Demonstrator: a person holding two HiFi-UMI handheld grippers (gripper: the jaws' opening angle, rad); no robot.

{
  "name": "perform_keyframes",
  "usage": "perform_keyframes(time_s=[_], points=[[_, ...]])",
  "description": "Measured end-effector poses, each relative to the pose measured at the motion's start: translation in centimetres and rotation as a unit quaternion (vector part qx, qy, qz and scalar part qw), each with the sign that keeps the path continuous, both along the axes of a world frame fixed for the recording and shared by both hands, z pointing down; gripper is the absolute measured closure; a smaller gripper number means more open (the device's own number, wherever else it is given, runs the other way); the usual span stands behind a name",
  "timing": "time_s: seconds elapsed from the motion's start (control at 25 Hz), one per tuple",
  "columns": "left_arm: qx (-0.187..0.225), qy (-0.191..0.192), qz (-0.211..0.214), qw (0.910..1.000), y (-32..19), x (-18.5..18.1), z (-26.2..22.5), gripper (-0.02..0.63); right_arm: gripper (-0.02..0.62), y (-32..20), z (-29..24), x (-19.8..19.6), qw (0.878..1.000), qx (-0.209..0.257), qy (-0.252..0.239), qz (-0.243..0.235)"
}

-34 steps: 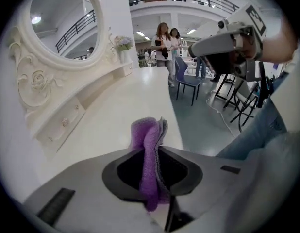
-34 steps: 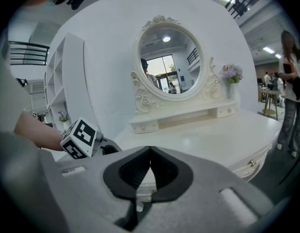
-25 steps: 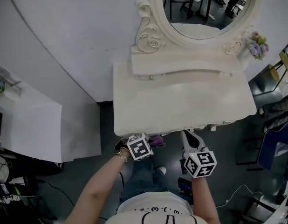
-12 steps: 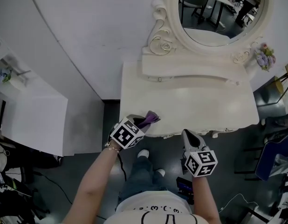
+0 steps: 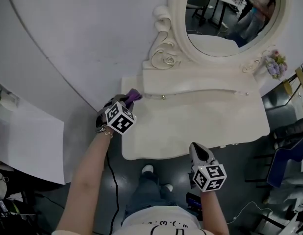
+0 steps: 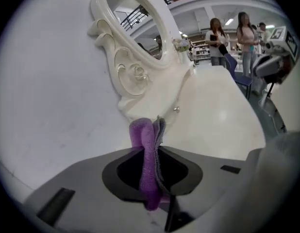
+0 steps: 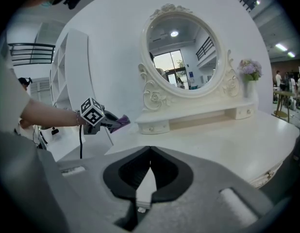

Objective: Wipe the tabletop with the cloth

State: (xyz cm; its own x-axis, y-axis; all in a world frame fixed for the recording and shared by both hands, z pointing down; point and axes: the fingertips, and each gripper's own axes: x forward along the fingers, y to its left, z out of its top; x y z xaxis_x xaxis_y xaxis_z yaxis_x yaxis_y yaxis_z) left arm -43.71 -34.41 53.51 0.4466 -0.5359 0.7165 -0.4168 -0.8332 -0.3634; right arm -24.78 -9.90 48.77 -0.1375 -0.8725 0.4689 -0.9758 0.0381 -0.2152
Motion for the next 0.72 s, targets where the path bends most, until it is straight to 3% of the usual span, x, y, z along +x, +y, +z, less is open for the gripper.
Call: perform_keyframes(time_s=[0.12, 0.4, 0.6, 0.72], points=[[0.042, -0.037, 0.021, 0.9982, -5.1, 0.4, 1.2, 0.532, 0.595, -1.5, 1.0, 0.1, 1.0, -0.016, 0.001, 0.012], [0.053, -0.07, 0.047, 0.995, -13.4, 2.3, 5.4, 0.532, 0.595, -4.3, 2.6, 0.9, 0.998, -0.041, 0.008, 0.048], [0.082, -0.113, 0.108, 0.9844, -16.0, 4.2, 7.9, 0.532, 0.595, -6.3, 3.2, 0.8, 0.997, -0.051, 0.01, 0.064], [0.08, -0.115, 0.12, 0.9829, -16.6, 4.5, 8.9, 0.532, 0.595, -7.3, 3.2, 0.5, 0.997, -0.054, 0.015, 0.061]])
